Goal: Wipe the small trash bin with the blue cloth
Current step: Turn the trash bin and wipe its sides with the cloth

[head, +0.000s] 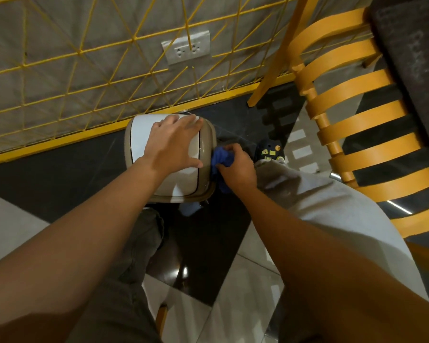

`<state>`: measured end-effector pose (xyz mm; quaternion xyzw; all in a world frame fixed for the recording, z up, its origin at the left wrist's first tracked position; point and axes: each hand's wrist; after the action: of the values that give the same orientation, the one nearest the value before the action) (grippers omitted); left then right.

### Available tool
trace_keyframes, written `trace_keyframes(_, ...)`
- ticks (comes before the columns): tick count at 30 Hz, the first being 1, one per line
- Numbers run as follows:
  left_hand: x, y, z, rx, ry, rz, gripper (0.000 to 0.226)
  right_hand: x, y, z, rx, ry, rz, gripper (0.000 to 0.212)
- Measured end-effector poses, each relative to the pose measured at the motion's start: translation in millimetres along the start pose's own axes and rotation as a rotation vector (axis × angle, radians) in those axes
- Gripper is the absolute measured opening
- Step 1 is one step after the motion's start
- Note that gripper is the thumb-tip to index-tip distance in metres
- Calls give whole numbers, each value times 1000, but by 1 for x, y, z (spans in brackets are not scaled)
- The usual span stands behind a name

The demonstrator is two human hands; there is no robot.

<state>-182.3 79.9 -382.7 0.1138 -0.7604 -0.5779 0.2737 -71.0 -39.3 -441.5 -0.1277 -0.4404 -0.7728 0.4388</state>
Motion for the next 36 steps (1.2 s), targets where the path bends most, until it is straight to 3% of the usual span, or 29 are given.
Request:
trace_keyframes(9,0,-1,0,32,16,2,94,-32,12,27,111,90,-22,40)
trace_keyframes(23,1,2,-4,12,41,0,95,66,-42,-23,-461,-406,97,48)
trace_keyframes(36,1,0,-4,49,20,4,96,35,-24,-17,-44,-61,-13,51)
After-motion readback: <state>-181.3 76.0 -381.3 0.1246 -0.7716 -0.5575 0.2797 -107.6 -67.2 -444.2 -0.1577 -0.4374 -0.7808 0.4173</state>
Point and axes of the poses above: each hand's wrist, its own x-axis away from the middle knuckle, its own y-axis out of the back of the hand, z = x × y, and after that the axes turned 3 degrees about -y, right-handed
